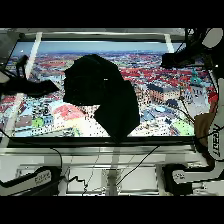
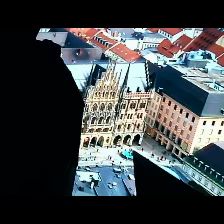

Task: Fold the clothes and pants, and hang the long-sleeved shirts on hangers.

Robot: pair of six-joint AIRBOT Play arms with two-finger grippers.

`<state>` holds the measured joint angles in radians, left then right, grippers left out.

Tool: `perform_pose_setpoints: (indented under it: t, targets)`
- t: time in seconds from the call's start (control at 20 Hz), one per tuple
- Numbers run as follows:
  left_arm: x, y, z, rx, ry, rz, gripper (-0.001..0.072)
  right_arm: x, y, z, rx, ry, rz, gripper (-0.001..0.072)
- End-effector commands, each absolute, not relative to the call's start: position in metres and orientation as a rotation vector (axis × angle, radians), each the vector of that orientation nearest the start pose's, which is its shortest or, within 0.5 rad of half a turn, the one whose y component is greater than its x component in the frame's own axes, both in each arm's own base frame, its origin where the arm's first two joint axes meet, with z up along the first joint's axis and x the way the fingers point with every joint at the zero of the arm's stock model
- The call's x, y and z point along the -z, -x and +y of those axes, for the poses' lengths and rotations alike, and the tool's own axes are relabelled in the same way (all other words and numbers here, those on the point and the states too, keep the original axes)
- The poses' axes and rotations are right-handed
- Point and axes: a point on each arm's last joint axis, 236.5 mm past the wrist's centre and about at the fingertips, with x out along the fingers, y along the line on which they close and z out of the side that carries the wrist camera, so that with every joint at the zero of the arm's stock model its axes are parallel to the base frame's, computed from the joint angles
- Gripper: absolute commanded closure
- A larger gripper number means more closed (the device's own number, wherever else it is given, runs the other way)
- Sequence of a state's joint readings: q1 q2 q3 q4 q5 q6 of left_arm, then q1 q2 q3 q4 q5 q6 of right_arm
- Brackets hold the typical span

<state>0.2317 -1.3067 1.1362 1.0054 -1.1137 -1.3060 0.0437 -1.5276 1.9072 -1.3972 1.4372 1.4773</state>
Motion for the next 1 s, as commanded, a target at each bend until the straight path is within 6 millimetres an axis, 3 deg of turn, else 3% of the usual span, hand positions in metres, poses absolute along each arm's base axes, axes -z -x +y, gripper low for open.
perform_pose_setpoints:
  t: [0.0,0.25,0.45,0.65,0.75,0.95]
  targets:
    - [0.036,-0.397,-0.033,0.136,0.678,1.123,0.0089,-0.154,-0.477,0.067,-0.249,-0.021,1.039,0.0298]
    - [0.081,-0.406,-0.041,0.038,0.769,1.090,0.0090,-0.159,-0.484,0.067,-0.246,-0.025,1.002,0.0298]
    - [0.112,-0.429,-0.046,-0.047,0.807,1.039,0.0090,-0.158,-0.482,0.071,-0.260,-0.035,1.012,0.0298]
    - [0.109,-0.456,-0.030,-0.155,0.835,0.894,0.0106,-0.157,-0.480,0.071,-0.262,-0.035,1.020,0.0298]
    - [0.105,-0.463,-0.031,-0.169,0.811,0.853,0.0326,-0.158,-0.480,0.072,-0.265,-0.038,1.018,0.0299]
    - [0.094,-0.482,-0.036,-0.179,0.756,0.767,0.0340,-0.152,-0.463,0.083,-0.317,-0.065,1.090,0.0304]
